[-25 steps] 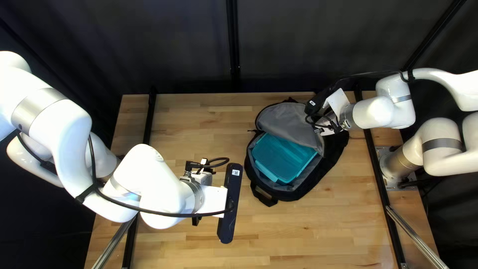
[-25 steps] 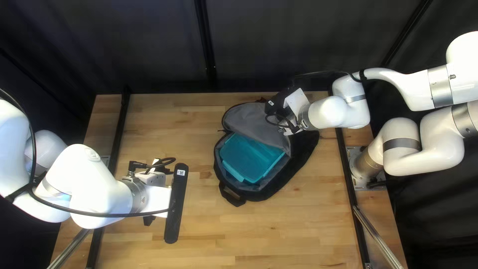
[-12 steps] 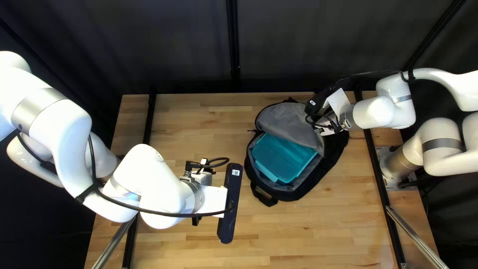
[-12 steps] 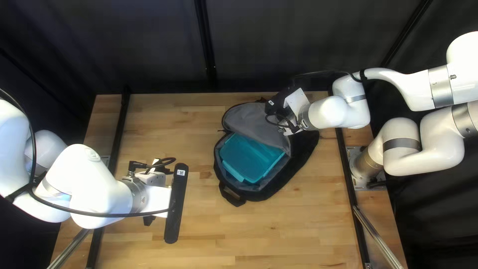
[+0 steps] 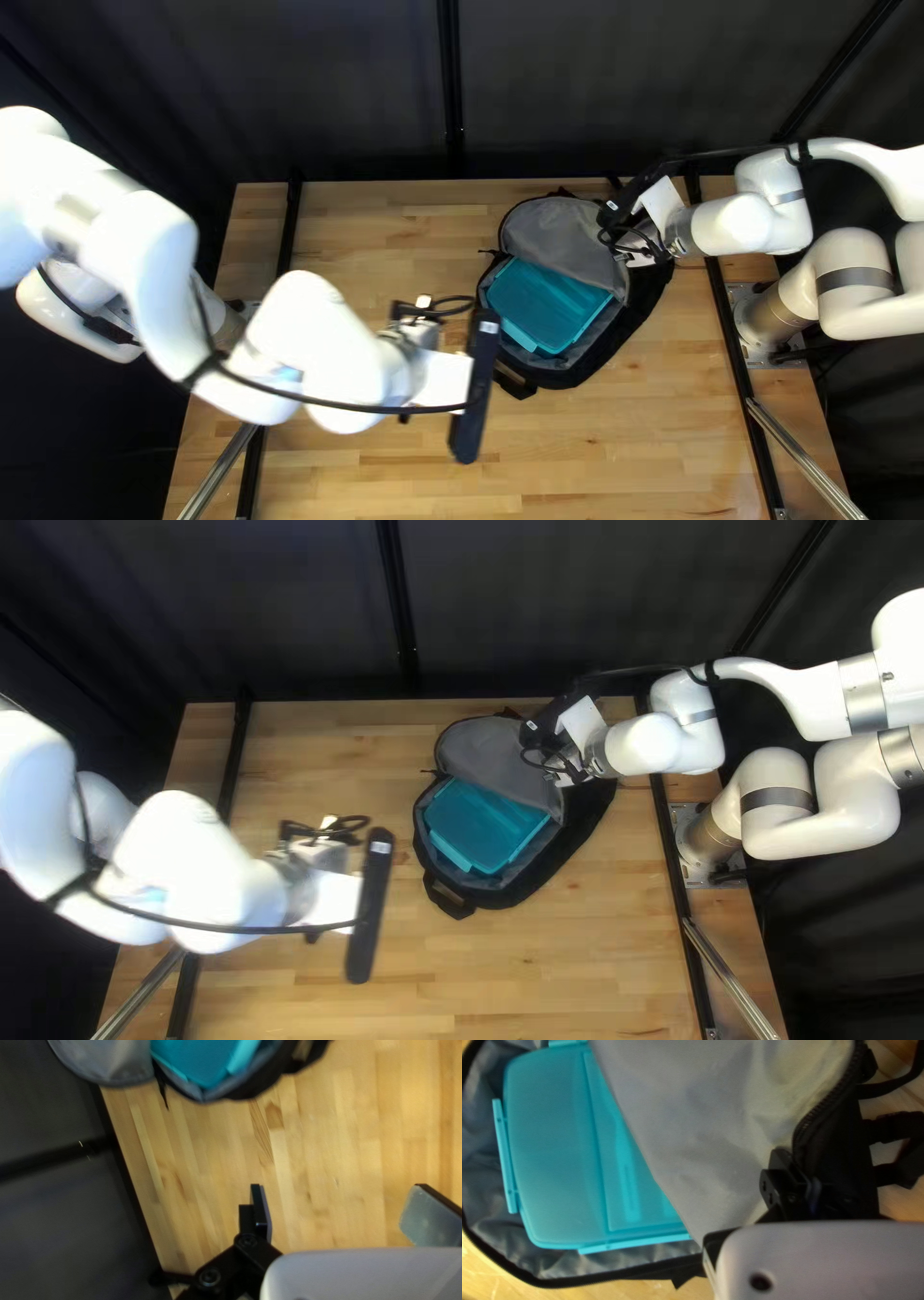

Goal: Remove a lunch box from a kids backpack

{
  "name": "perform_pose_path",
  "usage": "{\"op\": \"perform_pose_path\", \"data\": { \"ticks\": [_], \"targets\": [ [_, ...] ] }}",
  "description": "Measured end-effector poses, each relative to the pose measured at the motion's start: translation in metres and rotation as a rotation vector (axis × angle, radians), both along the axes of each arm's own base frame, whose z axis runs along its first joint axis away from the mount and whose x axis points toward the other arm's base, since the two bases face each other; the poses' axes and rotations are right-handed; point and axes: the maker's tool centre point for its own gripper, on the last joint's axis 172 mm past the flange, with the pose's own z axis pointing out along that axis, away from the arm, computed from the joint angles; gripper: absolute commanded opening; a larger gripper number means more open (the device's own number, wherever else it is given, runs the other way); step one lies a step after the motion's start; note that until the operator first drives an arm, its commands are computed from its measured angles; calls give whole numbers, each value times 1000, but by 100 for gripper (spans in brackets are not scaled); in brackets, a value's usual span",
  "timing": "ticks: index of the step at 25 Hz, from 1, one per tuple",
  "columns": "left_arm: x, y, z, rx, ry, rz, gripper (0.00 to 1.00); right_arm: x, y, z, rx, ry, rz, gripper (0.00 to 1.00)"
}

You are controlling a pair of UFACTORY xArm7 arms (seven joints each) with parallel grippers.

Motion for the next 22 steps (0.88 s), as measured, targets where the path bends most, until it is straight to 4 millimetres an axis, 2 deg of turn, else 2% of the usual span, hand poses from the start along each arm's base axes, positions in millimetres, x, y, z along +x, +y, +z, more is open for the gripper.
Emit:
{"op": "perform_pose_path", "data": {
  "ticks": [4, 10, 16, 22],
  "targets": [
    [44, 14, -37, -23, -24, -44, 100, 0, 0, 0, -1, 0, 1, 0],
    [84, 33, -94, -69, -29, -80, 100, 0, 0, 0, -1, 0, 1, 0],
    [99, 27, -147, -141, -31, -77, 100, 0, 0, 0, -1, 0, 1, 0],
    [104, 25, -185, -196, -27, -69, 100, 0, 0, 0, -1, 0, 1, 0]
  ]
}}
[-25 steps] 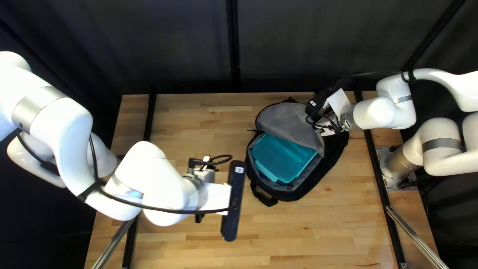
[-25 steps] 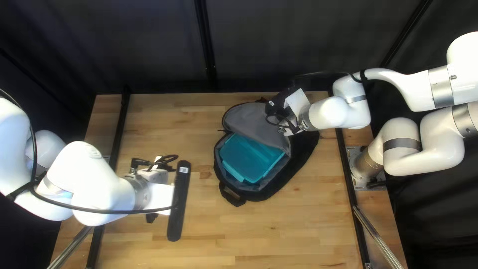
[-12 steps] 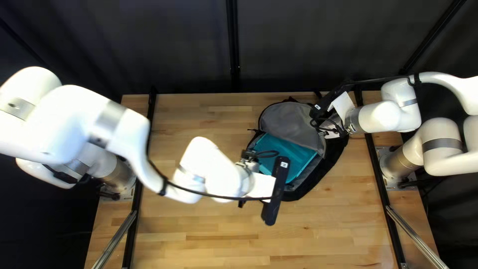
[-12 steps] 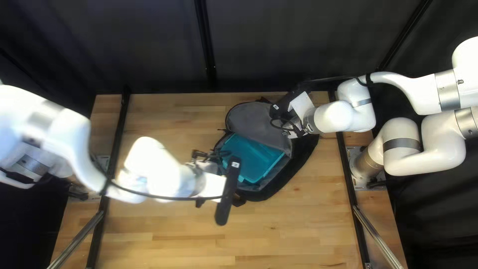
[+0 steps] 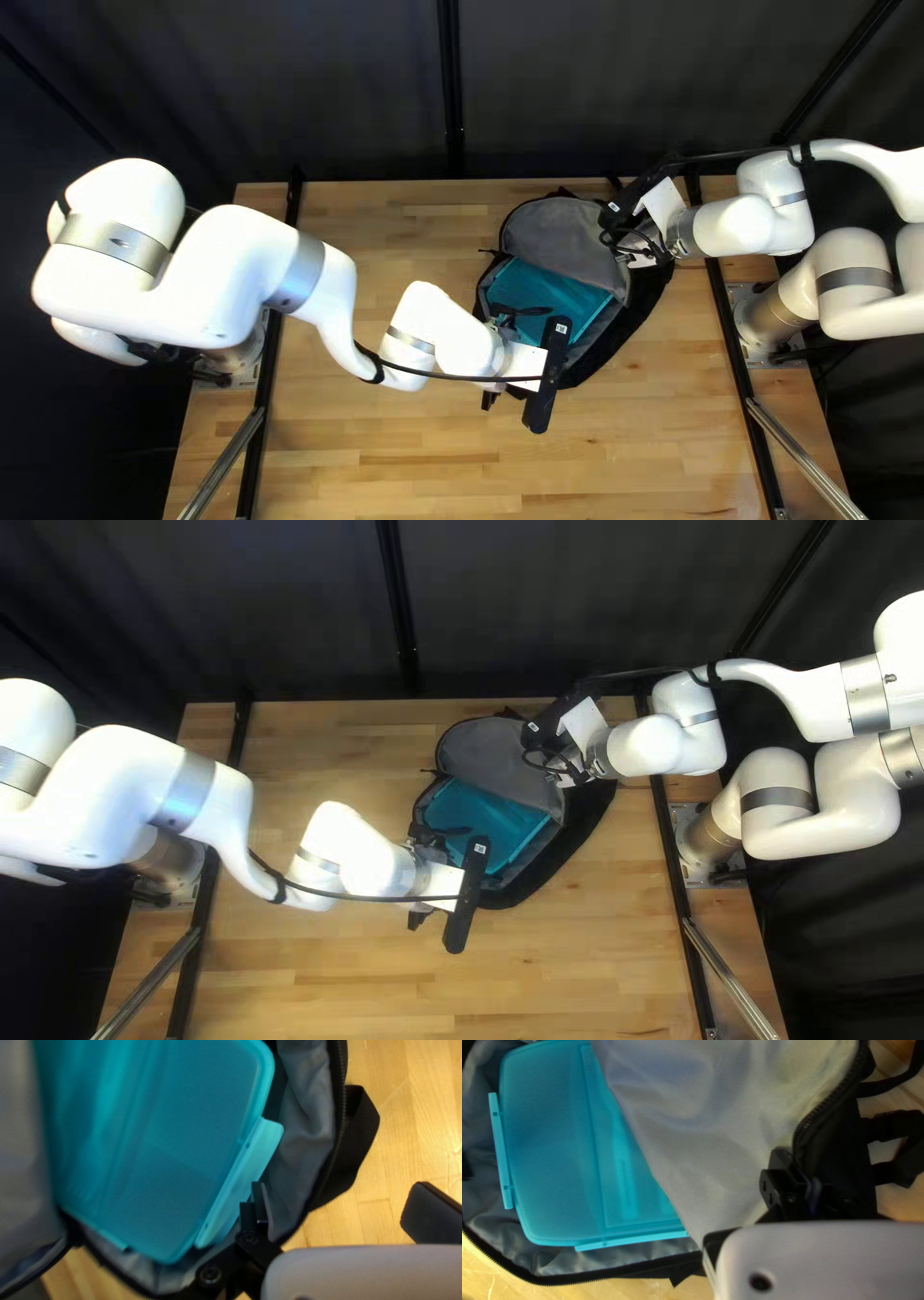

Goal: Remove a lunch box from a kids backpack

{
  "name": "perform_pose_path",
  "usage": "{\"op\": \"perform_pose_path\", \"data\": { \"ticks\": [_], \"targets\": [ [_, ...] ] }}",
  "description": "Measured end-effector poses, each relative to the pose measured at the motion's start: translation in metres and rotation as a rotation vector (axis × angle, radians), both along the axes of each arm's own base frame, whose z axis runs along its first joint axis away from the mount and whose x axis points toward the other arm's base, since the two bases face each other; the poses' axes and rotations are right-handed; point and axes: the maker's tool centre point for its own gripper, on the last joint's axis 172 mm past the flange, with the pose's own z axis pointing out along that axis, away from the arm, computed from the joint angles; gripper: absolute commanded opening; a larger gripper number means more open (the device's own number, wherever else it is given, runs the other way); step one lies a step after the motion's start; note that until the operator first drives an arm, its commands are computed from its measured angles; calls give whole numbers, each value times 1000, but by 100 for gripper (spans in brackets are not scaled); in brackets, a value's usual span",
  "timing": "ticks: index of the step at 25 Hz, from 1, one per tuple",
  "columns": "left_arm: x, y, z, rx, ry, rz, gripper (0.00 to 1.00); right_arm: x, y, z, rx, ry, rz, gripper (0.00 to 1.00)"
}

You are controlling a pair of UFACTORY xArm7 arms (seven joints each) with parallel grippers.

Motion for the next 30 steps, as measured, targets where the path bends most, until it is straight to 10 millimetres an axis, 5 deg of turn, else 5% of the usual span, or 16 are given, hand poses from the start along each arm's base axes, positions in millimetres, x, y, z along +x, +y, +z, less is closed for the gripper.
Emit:
{"op": "perform_pose_path", "data": {
  "ticks": [11, 30],
  "targets": [
    [7, -18, -35, -54, 7, 9, 100, 0, 0, 0, 0, 0, 0, 0],
    [-21, -33, -58, -141, 52, 27, 100, 0, 0, 0, 0, 0, 0, 0]
  ]
}}
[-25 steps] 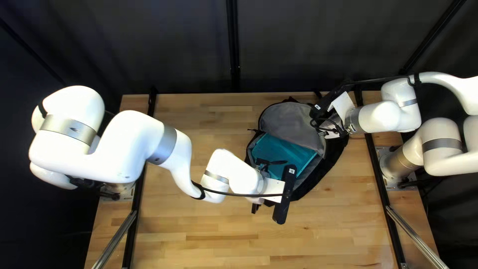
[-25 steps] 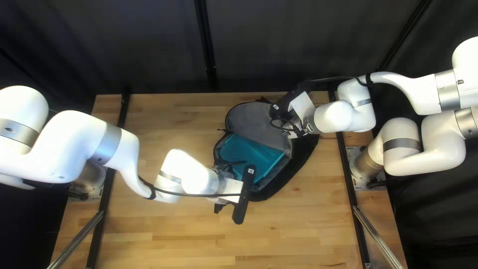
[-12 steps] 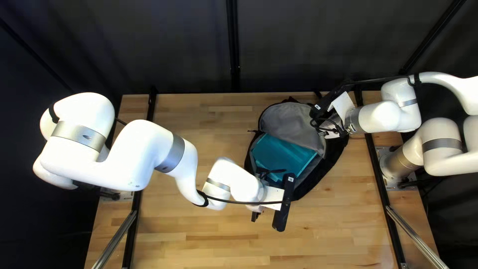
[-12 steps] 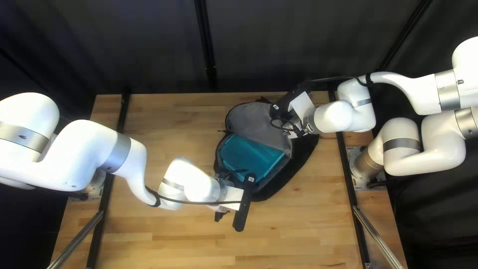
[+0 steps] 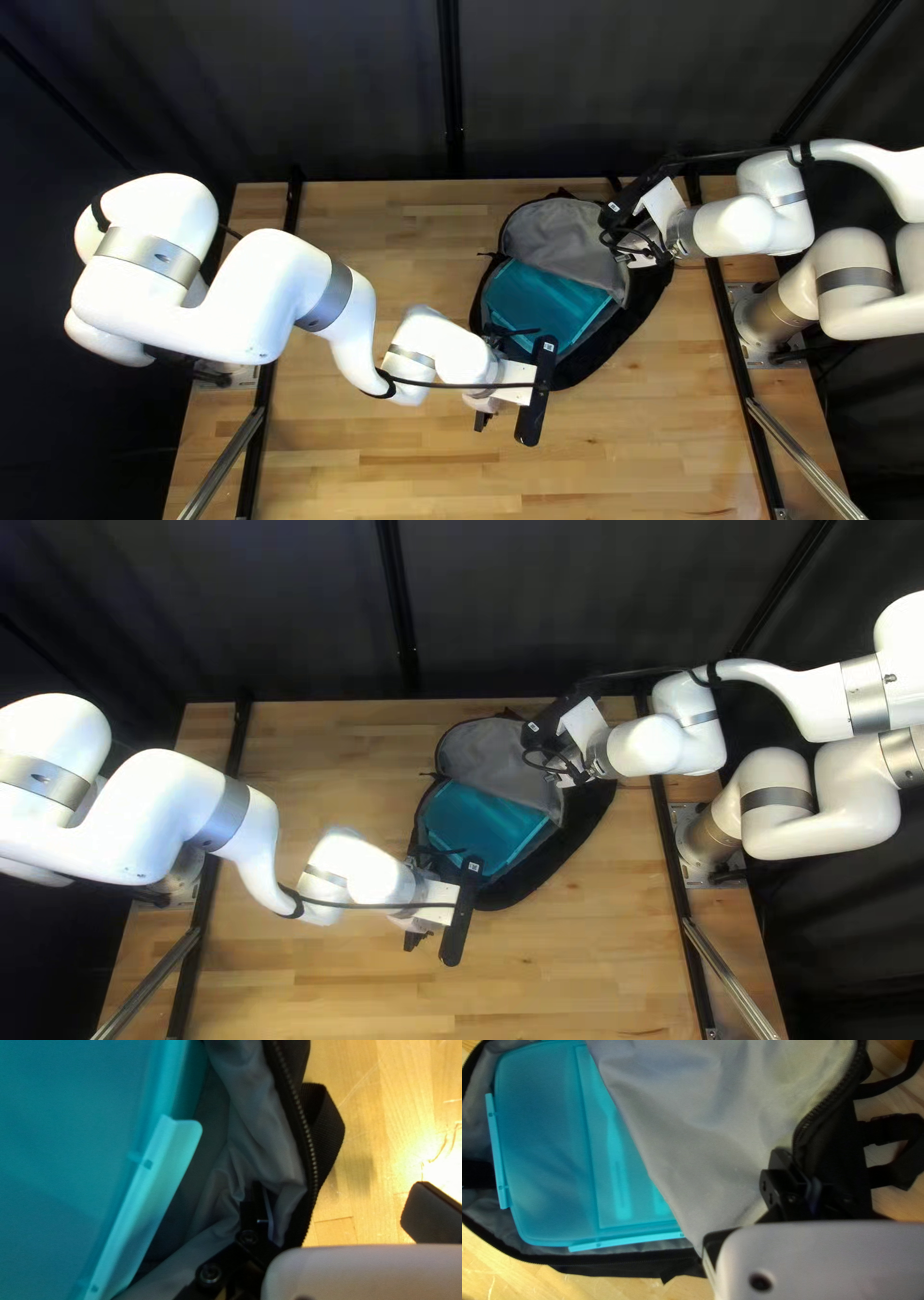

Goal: Remove a lunch box from a kids backpack

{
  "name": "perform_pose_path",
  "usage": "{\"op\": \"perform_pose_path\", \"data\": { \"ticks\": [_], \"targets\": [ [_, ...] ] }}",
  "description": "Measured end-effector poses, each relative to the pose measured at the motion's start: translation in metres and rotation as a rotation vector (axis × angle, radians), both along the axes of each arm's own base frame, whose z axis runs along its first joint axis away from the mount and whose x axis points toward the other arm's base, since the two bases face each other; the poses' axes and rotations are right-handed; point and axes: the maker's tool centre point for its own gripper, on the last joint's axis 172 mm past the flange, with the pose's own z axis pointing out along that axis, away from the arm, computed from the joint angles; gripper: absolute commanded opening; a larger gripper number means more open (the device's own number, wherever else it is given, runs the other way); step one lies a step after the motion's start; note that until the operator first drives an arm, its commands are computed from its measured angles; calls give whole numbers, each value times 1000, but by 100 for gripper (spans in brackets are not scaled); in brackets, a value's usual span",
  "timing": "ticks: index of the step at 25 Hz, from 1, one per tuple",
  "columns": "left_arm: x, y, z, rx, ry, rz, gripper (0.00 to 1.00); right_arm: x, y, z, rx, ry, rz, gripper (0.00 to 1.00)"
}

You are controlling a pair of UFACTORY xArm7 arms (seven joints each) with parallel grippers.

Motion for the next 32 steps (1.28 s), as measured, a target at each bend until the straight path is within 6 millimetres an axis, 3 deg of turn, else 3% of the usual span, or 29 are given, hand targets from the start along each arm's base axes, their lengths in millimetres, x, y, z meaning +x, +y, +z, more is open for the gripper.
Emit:
{"op": "perform_pose_path", "data": {
  "ticks": [4, 11, 15, 21, 32],
  "targets": [
    [-1, 0, 7, -17, 20, -5, 100, 0, 0, 0, 0, 0, 0, 0],
    [6, 5, 77, 45, 21, -63, 100, 0, 0, 0, 0, 0, 0, 0],
    [11, 6, 98, 81, 15, -95, 100, 0, 0, 0, 0, 0, 0, 0],
    [6, 3, 86, 85, 14, -101, 100, 0, 0, 0, 0, 0, 0, 0],
    [-8, 6, 32, 35, 22, -58, 100, 0, 0, 0, 0, 0, 0, 0]
  ]
}}
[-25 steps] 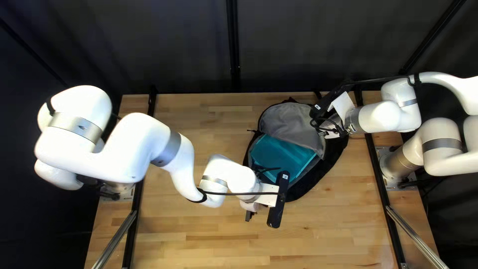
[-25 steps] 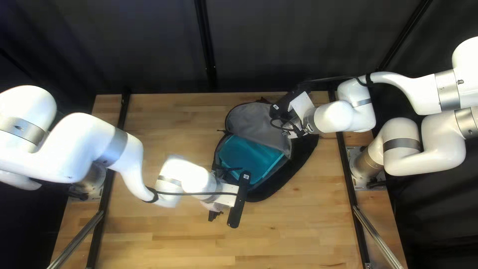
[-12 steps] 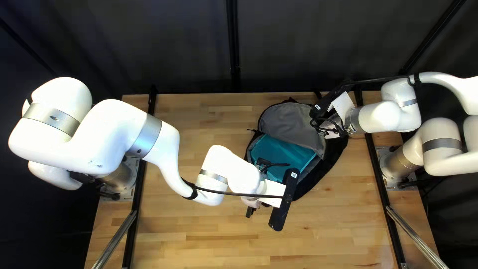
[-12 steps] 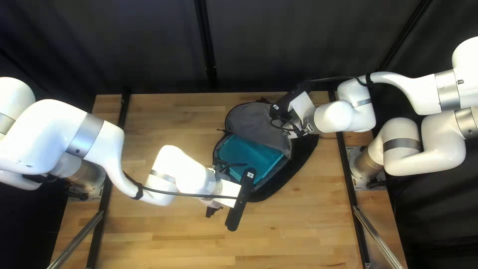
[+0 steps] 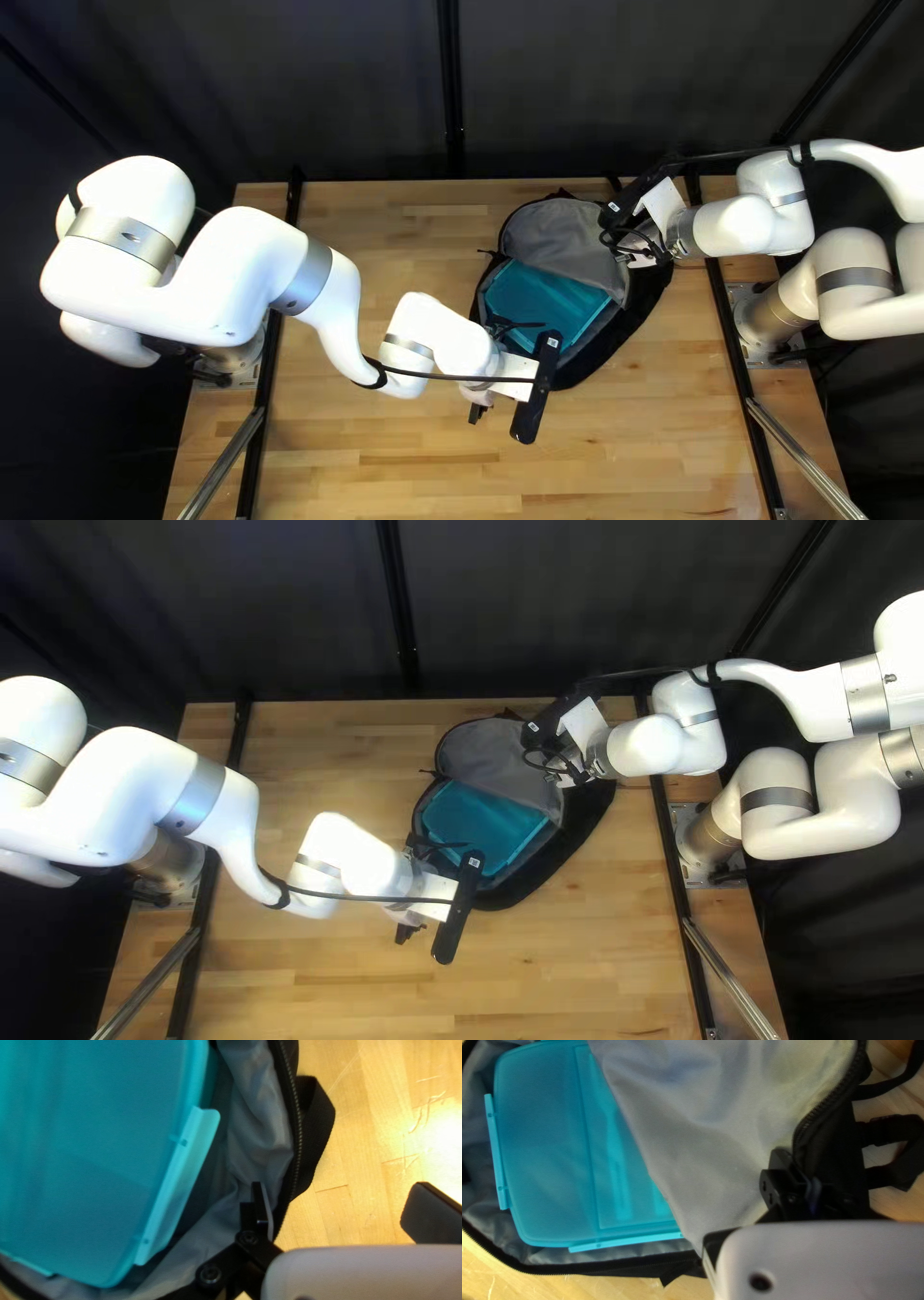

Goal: Remove a lunch box from a kids backpack

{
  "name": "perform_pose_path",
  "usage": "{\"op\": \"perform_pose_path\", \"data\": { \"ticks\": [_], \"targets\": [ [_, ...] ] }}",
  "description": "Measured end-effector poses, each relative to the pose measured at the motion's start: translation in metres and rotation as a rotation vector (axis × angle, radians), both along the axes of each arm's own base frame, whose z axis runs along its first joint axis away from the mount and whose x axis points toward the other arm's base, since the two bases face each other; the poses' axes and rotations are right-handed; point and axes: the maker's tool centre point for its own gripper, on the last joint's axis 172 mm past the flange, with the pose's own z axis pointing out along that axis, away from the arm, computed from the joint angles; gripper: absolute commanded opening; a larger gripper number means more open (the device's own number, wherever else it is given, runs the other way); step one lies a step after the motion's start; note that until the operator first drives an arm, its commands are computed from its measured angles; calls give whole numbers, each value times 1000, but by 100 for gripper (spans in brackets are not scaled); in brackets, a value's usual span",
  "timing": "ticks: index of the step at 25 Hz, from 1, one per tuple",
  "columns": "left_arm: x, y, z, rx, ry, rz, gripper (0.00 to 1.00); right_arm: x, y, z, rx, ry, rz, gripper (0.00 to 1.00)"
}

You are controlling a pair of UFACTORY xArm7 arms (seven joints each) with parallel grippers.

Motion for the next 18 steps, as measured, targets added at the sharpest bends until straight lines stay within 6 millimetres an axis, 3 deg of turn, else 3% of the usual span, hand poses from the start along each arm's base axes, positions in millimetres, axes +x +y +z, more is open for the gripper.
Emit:
{"op": "perform_pose_path", "data": {
  "ticks": [13, 18],
  "targets": [
    [-10, 4, -30, -34, -5, 41, 100, 0, 0, 0, 0, 0, 0, 0],
    [-11, 9, -19, -24, -14, 47, 100, 0, 0, 0, 0, 0, 0, 0]
  ]
}}
